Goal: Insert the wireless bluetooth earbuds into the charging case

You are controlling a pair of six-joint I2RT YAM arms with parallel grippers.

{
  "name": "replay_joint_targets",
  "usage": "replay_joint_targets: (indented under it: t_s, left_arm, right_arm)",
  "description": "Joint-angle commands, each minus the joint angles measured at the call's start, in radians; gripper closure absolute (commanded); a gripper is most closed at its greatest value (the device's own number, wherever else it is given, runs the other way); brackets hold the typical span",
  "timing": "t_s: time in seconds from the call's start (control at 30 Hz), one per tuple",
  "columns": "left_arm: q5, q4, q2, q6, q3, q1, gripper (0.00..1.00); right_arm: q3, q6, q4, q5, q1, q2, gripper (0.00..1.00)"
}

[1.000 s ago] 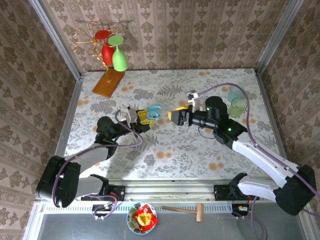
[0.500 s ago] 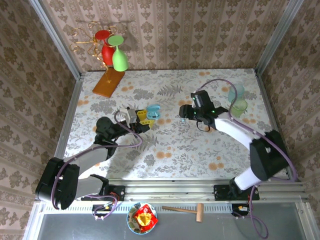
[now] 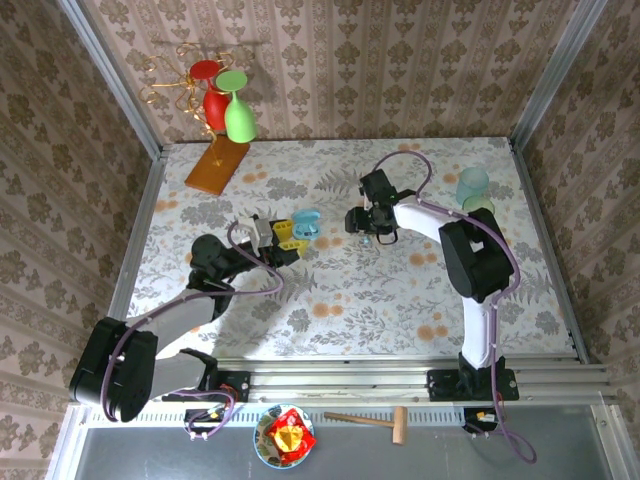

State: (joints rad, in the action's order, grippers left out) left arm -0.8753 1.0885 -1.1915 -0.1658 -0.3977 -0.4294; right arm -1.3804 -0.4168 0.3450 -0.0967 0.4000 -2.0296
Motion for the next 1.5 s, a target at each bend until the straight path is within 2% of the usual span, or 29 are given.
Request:
replay_joint_targets:
  t_s: [0.0, 0.13, 0.57, 0.7, 0.77, 0.9, 1.27, 1.47]
  left_arm:
    - [-0.018, 0.015, 0.021, -0.006, 0.003, 0.004, 0.66]
    - [-0.019, 0.01, 0.021, -0.008, -0.003, 0.004, 0.66]
    - [-0.018, 0.009, 0.019, -0.006, -0.002, 0.004, 0.66]
    - [-0.017, 0.009, 0.018, -0.005, 0.0, 0.004, 0.66]
    - [-0.019, 0.01, 0.017, -0.006, -0.001, 0.004, 0.66]
    - [-0.018, 0.009, 0.021, -0.006, 0.0, 0.004, 0.66]
    - [-0.012, -0.005, 0.033, -0.003, 0.004, 0.001, 0.66]
    - [-0.011, -0.003, 0.032, 0.001, 0.004, 0.001, 0.66]
  right_arm:
    - [-0.013, 0.031, 0.047, -0.04, -0.012, -0.02, 0.37]
    - [0.032, 0.052, 0.039, -0.063, -0.019, 0.003, 0.37]
    - [0.195, 0.082, -0.014, -0.259, -0.02, 0.138, 0.52]
    - [0.246, 0.082, -0.03, -0.227, -0.013, 0.201, 0.52]
    - [0.247, 0.085, -0.027, -0.175, -0.015, 0.219, 0.48]
    - [0.205, 0.081, -0.036, -0.132, -0.025, 0.191, 0.44]
    - [0.108, 0.112, -0.058, -0.201, -0.038, 0.058, 0.42]
    - [0.163, 0.119, -0.057, -0.262, -0.028, 0.097, 0.5]
